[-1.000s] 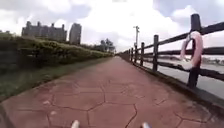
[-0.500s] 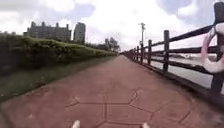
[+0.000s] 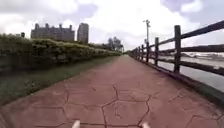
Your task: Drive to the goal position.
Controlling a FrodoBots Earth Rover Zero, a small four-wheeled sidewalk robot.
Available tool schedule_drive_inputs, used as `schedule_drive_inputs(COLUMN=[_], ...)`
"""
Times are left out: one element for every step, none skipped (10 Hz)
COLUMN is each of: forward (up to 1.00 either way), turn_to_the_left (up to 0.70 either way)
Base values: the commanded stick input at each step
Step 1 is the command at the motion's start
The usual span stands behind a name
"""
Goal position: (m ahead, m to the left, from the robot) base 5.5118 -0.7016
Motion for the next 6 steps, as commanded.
schedule_drive_inputs(forward=[0.85, 0.85, 0.85, 0.85, 0.85, 0.85], turn_to_the_left=[-0.23, -0.23, -0.23, -0.23, -0.23, -0.23])
